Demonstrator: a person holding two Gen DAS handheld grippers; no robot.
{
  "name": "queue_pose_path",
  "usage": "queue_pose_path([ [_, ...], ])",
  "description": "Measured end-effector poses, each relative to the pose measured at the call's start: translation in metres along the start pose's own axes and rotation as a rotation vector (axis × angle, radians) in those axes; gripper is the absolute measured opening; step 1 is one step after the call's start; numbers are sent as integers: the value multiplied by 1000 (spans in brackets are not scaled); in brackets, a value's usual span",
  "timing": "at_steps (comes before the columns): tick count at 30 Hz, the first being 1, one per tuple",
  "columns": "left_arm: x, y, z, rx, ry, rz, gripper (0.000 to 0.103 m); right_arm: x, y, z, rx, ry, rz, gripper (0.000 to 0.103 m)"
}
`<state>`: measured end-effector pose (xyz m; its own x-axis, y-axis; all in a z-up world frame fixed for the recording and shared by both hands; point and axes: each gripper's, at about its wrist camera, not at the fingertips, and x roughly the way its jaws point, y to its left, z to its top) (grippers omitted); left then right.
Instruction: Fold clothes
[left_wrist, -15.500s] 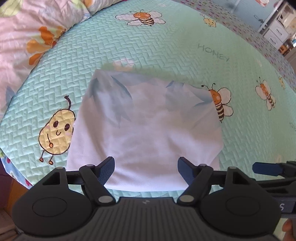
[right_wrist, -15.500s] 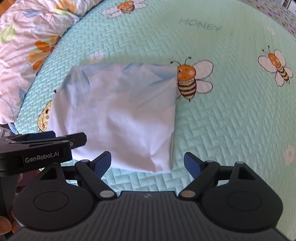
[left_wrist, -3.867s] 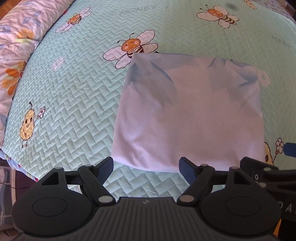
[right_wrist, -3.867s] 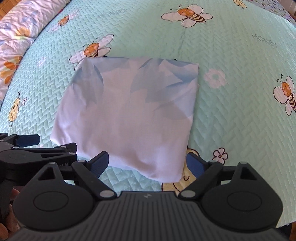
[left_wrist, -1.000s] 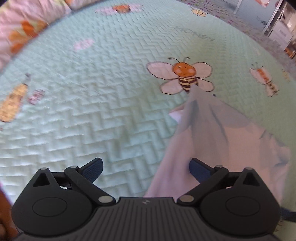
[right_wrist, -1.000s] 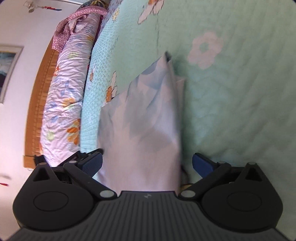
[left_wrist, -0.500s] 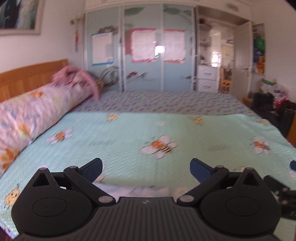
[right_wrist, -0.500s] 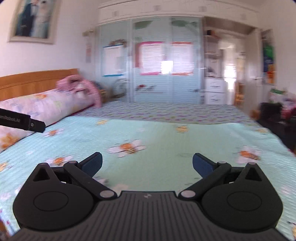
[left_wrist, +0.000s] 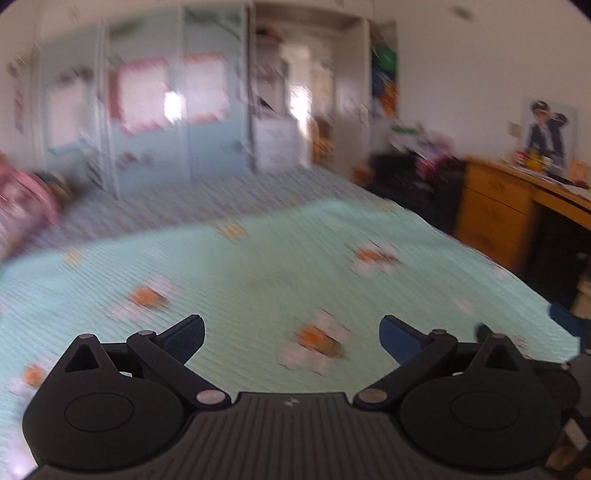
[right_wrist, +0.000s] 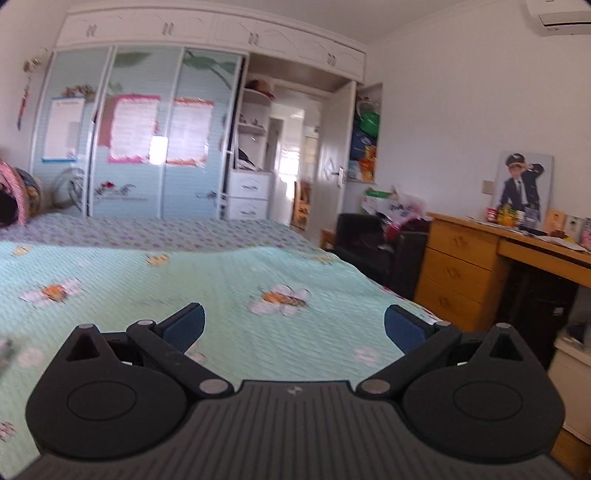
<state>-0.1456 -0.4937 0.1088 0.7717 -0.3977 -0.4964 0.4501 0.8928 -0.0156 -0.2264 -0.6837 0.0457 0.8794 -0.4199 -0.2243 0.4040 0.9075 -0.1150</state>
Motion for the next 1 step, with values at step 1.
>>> queue_pose_path([
  [1, 19, -8, -3, 7, 35, 4, 103, 9, -3, -4, 0, 19, -14, 103],
])
